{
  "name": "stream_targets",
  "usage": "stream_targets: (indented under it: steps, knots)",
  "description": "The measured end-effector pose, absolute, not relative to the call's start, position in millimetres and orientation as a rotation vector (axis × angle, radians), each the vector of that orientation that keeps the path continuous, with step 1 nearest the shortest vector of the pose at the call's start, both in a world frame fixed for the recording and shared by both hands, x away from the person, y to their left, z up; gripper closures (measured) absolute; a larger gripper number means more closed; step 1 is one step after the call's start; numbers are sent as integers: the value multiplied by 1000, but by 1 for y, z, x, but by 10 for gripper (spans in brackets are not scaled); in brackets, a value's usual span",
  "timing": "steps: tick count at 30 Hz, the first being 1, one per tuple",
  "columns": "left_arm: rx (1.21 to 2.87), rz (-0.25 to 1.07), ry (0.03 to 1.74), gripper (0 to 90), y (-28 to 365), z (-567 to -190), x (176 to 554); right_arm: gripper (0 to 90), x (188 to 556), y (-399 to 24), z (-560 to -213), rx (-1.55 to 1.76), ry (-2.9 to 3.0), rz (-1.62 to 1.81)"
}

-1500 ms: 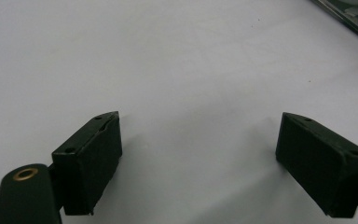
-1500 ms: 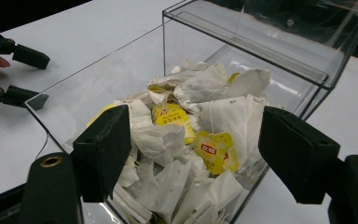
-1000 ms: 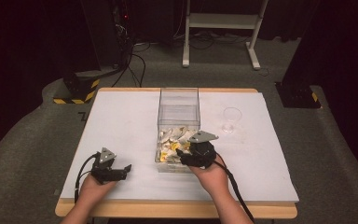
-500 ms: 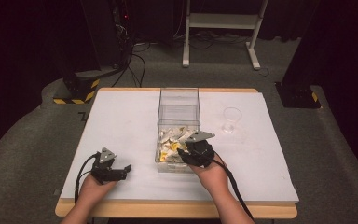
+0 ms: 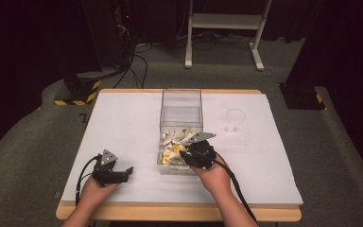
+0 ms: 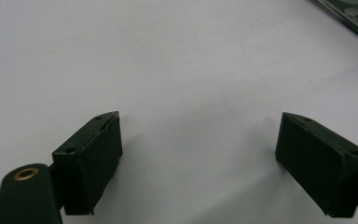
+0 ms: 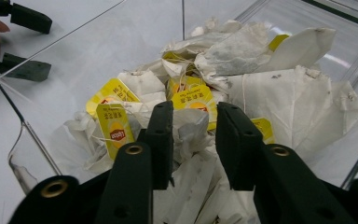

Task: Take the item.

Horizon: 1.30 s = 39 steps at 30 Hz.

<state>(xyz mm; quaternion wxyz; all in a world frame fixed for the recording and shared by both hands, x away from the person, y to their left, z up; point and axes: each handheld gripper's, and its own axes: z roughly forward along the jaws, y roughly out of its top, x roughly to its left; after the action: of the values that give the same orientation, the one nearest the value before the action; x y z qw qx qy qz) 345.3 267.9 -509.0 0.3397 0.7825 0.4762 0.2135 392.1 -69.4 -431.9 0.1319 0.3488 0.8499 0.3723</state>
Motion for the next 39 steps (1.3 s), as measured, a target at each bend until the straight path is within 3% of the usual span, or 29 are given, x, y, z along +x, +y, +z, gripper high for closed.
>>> stream_targets:
  steps: [2,9,39]
  knots:
    - [2037,556,1240,152,268,-509,345,757,392,-71,-431,1016,2473,1091]
    - [2037,556,1240,152,268,-509,345,867,391,-73,-430,1008,2485,1088]
    - [2037,556,1239,153,268,-509,345,888,370,-94,-432,1015,2303,1324]
